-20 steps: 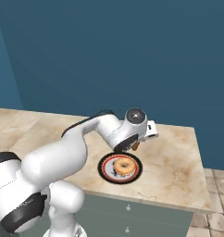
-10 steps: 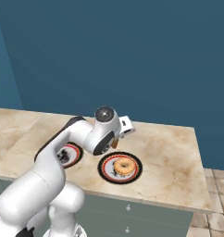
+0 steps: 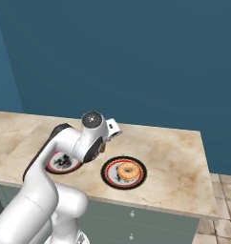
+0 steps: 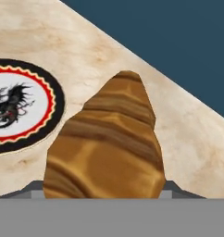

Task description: Place the pastries on the plates.

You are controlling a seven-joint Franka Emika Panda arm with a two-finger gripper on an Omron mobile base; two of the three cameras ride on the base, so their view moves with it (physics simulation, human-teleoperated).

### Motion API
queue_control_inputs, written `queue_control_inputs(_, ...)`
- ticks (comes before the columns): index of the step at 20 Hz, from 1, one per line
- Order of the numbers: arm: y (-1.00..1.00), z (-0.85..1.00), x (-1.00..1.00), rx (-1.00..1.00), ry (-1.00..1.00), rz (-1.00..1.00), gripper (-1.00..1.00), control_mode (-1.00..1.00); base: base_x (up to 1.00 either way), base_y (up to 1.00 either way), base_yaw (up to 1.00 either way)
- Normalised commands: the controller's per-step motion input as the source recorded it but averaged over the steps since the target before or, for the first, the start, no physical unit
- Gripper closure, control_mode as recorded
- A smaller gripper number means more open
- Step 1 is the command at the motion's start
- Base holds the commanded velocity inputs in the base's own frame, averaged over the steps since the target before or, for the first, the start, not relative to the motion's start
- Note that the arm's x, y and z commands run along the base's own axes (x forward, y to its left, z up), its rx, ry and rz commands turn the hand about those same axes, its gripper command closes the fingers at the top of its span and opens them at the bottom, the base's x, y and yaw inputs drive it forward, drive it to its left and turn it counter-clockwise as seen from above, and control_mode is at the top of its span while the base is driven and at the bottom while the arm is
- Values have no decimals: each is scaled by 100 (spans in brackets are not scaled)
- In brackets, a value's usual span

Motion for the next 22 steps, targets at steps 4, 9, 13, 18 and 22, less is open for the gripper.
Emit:
queue_control_inputs(4, 53, 0, -1, 0, 4, 17, 100, -100, 0, 0, 0)
queue_control_inputs(9, 53, 0, -1, 0, 4, 17, 100, -100, 0, 0, 0)
queue_control_inputs(13, 61, 0, -16, -5, 1, 13, 100, -100, 0, 0, 0)
queue_control_inputs(18, 64, -4, -15, -9, 3, 10, 100, -100, 0, 0, 0)
queue_control_inputs(22, 59, -21, -5, -9, 4, 10, 100, -100, 0, 0, 0)
